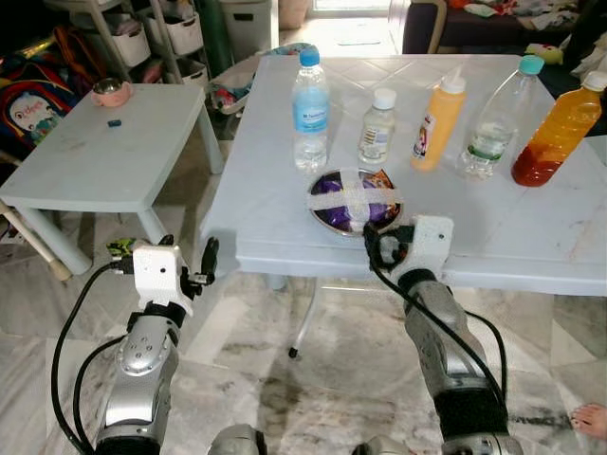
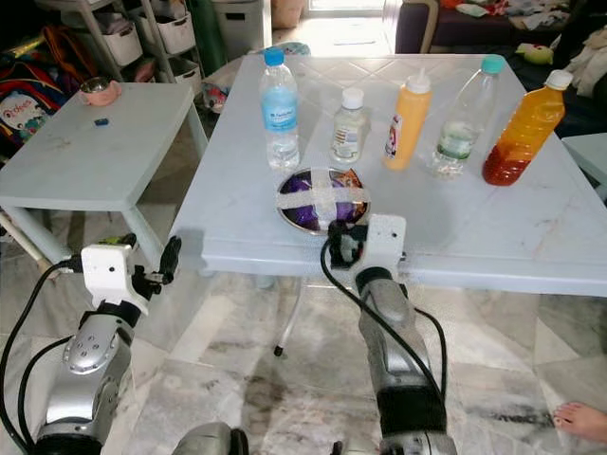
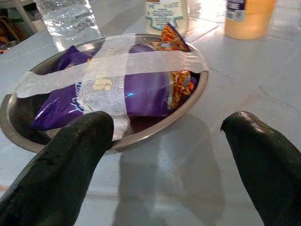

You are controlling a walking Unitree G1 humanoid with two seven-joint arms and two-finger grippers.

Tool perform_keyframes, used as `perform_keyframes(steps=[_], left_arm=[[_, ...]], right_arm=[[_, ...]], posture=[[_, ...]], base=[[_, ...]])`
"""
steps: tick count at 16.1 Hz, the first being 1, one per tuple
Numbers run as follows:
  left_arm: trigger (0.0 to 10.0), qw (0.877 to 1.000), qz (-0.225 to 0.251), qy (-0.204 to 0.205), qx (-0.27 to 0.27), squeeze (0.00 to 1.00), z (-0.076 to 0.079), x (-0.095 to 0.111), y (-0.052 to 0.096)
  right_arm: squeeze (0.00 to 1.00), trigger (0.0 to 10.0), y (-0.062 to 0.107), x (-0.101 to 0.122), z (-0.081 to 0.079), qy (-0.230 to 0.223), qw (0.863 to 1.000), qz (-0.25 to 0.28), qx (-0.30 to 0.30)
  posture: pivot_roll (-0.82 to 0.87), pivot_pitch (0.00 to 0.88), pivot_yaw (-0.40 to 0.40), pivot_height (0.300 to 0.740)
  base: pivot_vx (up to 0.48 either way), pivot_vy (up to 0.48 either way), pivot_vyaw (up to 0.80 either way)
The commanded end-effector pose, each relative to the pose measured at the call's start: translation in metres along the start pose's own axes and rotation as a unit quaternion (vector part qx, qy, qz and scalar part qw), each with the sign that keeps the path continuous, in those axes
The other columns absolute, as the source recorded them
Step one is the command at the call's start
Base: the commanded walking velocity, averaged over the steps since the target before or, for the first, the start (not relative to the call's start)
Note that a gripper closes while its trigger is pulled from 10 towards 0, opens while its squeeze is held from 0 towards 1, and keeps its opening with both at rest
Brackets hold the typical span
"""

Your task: Restocking fridge

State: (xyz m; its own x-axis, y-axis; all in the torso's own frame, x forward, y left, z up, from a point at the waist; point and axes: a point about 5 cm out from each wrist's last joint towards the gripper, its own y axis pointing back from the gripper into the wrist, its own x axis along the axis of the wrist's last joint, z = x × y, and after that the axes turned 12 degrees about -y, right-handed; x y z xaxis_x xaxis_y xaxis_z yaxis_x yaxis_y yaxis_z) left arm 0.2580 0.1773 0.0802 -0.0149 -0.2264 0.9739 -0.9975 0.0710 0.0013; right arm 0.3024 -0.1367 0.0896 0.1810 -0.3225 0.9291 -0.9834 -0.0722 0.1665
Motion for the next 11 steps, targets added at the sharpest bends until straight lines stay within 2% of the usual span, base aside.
perform_keyframes(steps=[1,5,7,11], left_arm=[[10.0,1.000,-0.002,-0.005,-0.001,0.00,-0.001,0.000,-0.001],[10.0,1.000,-0.004,-0.005,0.001,0.00,-0.001,-0.001,0.001],[10.0,1.000,-0.005,-0.005,0.001,0.00,-0.001,-0.002,0.002],[10.0,1.000,-0.004,-0.007,-0.001,0.00,-0.002,-0.001,0.001]], right_arm=[[0.00,10.0,-0.005,0.000,0.000,0.001,1.000,-0.012,0.010],[0.00,10.0,-0.013,0.003,-0.004,0.005,0.999,-0.015,0.028],[0.00,10.0,-0.016,0.005,-0.009,-0.008,0.999,-0.012,0.029],[0.00,10.0,-0.016,0.002,-0.002,-0.042,0.998,-0.036,-0.008]], posture=[[0.07,0.000,0.038,0.740],[0.07,0.000,0.032,0.740],[0.07,0.000,0.035,0.740],[0.07,0.000,0.036,0.740]], base=[[0.000,0.000,0.00],[0.000,0.000,0.00],[0.000,0.000,0.00],[0.000,0.000,0.00]])
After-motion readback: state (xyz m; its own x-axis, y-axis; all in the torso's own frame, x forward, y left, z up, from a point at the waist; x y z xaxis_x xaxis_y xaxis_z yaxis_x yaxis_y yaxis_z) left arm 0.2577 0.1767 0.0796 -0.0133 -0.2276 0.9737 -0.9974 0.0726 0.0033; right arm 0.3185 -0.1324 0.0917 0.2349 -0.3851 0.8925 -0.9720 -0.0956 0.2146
